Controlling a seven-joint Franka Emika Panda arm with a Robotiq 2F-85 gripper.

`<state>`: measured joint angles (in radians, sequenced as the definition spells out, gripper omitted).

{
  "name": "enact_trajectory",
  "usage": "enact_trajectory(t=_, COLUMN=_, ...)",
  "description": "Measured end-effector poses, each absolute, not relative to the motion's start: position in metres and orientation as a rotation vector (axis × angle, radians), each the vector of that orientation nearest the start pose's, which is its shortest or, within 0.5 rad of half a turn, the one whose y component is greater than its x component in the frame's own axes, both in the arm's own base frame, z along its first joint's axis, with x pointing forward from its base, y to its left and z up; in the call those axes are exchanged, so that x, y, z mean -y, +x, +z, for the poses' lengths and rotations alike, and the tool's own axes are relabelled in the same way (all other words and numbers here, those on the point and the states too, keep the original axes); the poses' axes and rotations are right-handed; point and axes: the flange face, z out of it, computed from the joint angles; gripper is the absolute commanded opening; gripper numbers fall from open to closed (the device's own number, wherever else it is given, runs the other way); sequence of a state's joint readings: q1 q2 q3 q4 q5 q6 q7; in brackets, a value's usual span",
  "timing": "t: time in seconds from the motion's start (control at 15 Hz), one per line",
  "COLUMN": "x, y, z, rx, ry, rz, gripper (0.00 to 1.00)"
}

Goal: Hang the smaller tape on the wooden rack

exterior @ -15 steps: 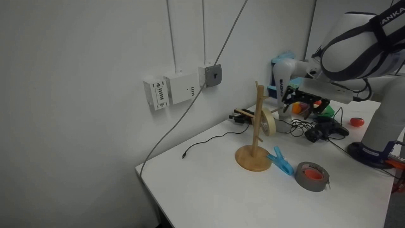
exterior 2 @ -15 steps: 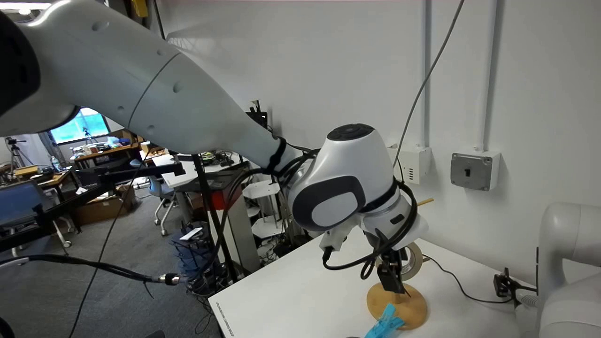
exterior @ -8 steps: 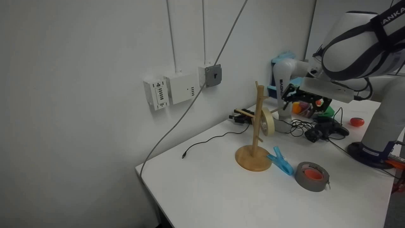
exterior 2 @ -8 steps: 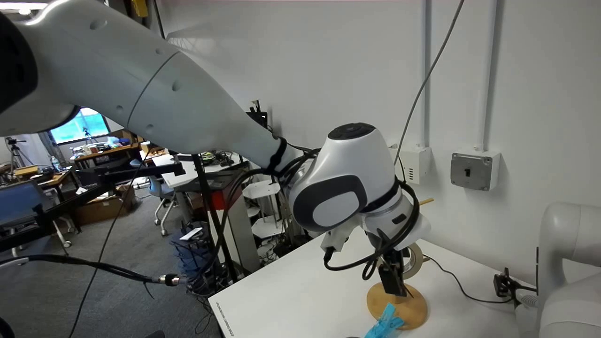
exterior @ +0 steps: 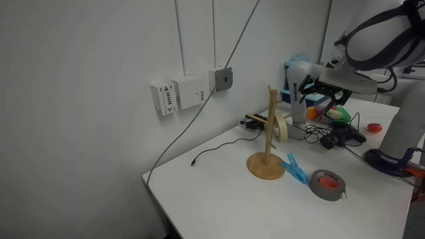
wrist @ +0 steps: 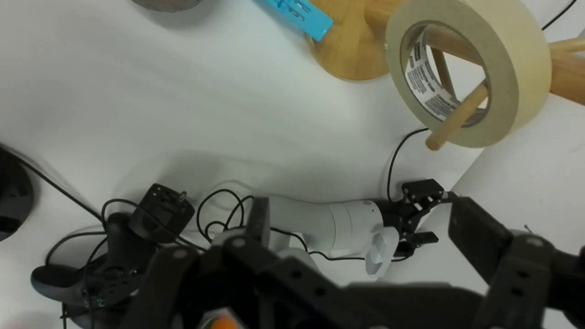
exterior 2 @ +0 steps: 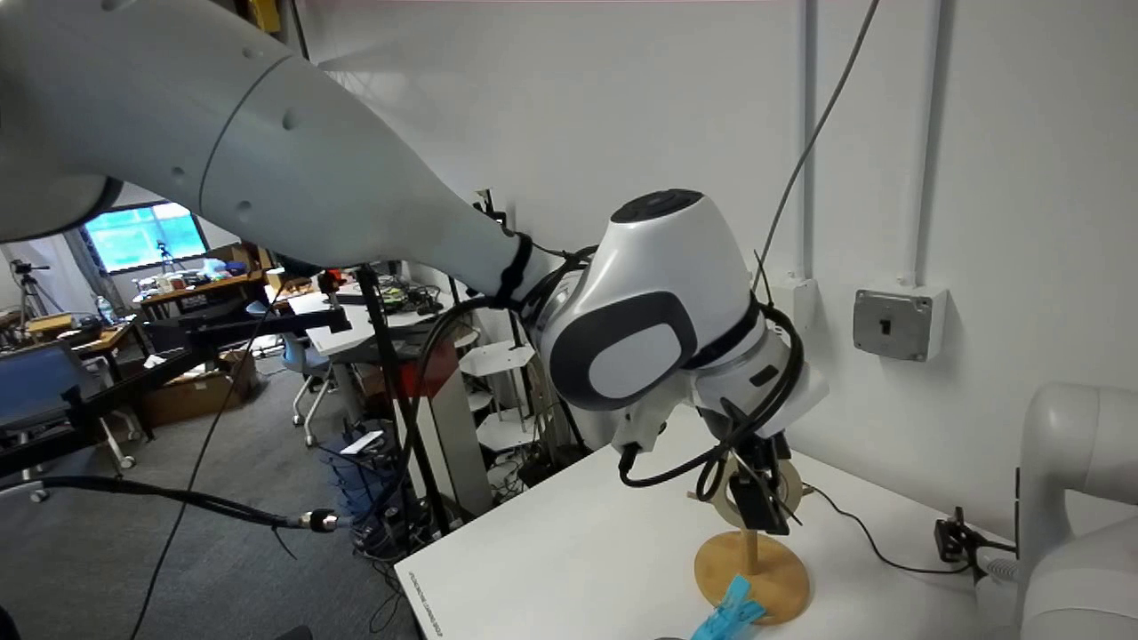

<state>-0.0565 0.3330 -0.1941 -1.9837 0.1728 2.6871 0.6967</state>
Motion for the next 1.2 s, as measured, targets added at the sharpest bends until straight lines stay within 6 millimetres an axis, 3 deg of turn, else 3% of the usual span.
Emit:
enact_trajectory(t=0.67, x=0.156, y=0.609, z=0.417, rx=-1.422, ry=-2.522, rz=-0.693, gripper=1.00)
enact_trajectory(t=1.2, x=0.133, y=0.583, z=0.439, rx=-1.223, ry=-2.592, rz=-0.840, gripper=1.00)
